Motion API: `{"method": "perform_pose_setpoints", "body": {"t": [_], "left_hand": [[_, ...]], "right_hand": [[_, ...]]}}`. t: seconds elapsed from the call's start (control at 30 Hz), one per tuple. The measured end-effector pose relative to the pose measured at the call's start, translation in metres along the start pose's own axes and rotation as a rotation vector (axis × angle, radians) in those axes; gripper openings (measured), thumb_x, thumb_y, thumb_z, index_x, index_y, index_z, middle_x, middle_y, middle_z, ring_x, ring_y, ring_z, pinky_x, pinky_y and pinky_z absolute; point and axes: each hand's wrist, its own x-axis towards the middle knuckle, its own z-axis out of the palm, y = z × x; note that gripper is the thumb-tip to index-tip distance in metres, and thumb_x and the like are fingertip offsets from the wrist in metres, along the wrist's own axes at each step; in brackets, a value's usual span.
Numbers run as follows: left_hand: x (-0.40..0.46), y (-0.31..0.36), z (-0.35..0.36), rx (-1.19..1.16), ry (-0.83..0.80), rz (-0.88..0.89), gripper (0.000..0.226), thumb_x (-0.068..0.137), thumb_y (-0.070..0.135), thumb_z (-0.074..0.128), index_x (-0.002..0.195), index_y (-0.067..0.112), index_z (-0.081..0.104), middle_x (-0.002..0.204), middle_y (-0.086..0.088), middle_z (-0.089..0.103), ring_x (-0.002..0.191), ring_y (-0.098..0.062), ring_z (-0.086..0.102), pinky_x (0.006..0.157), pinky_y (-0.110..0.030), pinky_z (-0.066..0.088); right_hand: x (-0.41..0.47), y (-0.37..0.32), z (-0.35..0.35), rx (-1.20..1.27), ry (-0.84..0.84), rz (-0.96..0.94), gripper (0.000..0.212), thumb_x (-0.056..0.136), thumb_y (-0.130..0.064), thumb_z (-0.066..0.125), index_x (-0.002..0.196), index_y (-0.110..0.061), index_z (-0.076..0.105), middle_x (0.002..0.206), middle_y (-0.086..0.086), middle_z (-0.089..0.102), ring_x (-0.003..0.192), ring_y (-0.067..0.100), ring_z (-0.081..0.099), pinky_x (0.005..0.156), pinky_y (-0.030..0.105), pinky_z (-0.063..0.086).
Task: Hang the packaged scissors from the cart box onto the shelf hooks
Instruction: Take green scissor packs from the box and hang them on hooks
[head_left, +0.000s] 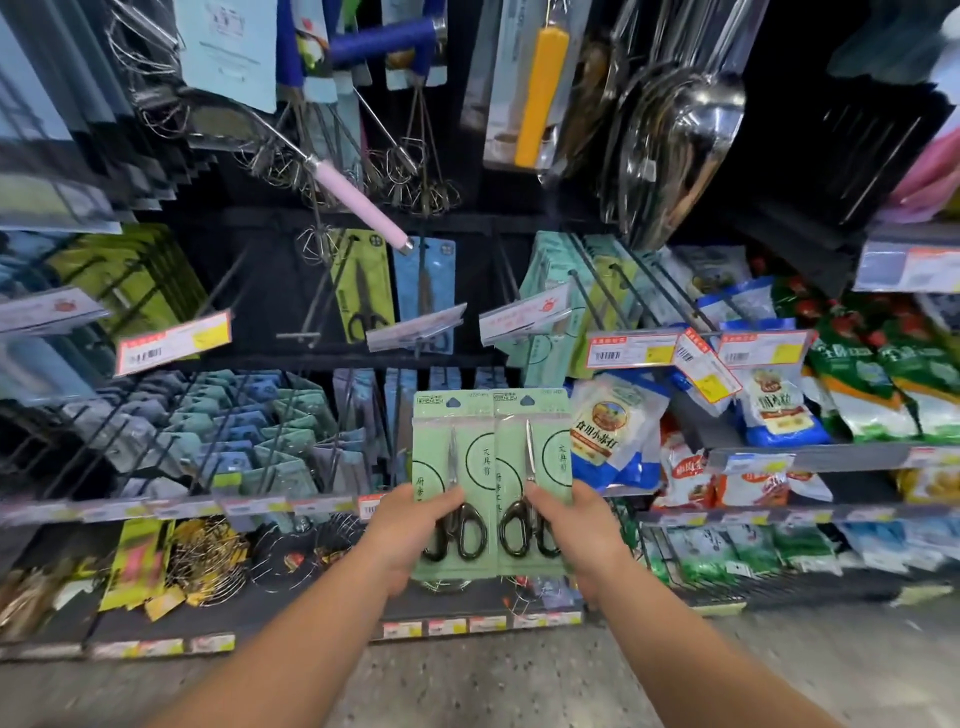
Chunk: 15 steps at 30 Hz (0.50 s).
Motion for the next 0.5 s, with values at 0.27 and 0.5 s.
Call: {"method": "perform_pose_setpoints", "body": {"t": [0.27,0.5], "left_hand": [[0.027,0.024,-0.019,-0.105,0.022,-0.026,0.13,0.042,0.071,0.084,0.147,0.013,0.035,0.153,-0.015,0.039,0.138,-0.038,0.038,0.113,-0.063,0.026],[0.028,0.029,-0.014,-0.199,-0.011,-0.027,0.136,0.041,0.067,0.088,0.151,0.015,0.028,0.153,-0.018,0.038,0.139,-0.039,0.037,0.115,-0.062,0.025]], "right_hand": [[0.019,-0.022,0.008,0.057,0.053,-0.114,0.087,0.089,-0.042,0.066,0.155,-0.009,0.018,0.16,0.005,0.026,0.146,0.024,0.027,0.115,0.04,0.026],[0.034,-0.026,0.008,-0.002,0.013,-0.134,0.059,0.086,-0.044,0.069,0.133,-0.013,0.049,0.135,-0.003,0.056,0.131,0.018,0.047,0.106,0.037,0.041]]}}
